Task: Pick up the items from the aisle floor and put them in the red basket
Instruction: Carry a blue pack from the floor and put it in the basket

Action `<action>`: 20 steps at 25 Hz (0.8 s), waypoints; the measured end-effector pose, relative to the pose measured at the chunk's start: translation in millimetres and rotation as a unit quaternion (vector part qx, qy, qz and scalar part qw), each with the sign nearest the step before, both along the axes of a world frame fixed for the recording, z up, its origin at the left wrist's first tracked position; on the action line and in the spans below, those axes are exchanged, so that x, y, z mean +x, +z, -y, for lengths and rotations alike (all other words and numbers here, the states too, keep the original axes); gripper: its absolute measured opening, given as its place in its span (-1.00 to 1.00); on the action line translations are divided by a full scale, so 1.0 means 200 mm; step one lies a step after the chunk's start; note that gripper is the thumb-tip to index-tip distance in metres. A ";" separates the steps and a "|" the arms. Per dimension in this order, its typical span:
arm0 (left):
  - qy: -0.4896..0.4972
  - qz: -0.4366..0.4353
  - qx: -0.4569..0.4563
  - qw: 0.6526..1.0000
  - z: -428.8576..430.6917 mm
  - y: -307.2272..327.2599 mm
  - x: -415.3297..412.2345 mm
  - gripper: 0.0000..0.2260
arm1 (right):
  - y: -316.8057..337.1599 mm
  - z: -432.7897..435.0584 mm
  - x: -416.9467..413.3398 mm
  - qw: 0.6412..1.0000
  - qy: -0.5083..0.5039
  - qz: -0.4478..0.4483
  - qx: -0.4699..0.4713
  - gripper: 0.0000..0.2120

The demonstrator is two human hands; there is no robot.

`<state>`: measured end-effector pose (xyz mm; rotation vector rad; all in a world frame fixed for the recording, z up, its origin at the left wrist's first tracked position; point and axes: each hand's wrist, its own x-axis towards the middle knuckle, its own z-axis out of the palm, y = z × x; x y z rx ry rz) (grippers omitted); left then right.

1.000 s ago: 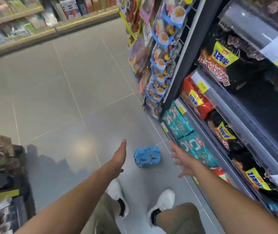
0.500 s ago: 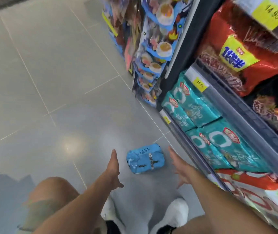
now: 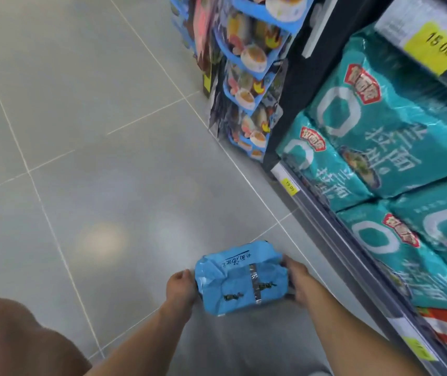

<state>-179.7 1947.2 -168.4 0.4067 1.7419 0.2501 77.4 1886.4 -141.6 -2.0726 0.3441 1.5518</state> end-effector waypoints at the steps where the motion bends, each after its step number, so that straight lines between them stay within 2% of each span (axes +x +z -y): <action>1: -0.011 0.010 -0.008 1.000 0.01 -0.07 0.00 -0.82 | -0.06 -0.02 0.00 1.000 -0.007 -0.012 0.007 -0.59; 4: -0.050 0.036 -0.003 0.998 0.02 -0.18 0.03 -0.90 | -0.13 -0.06 -0.03 0.999 -0.003 -0.037 0.025 -0.67; 10: -0.016 0.120 0.000 0.993 0.04 -0.09 0.04 -0.87 | -0.01 0.02 -0.09 0.993 -0.026 -0.095 0.068 -0.59; 12: -0.021 0.099 0.012 0.995 0.03 0.05 0.05 -0.97 | 0.09 0.06 -0.12 0.989 -0.042 -0.121 0.077 -0.57; 17: 0.000 0.103 -0.020 0.994 0.02 0.52 -0.02 -0.92 | 0.63 0.10 -0.21 0.979 -0.065 -0.167 0.096 -0.64; 20: -0.027 0.096 -0.013 0.995 0.02 0.97 -0.04 -0.84 | 1.04 0.12 -0.24 0.981 -0.063 -0.168 0.078 -0.67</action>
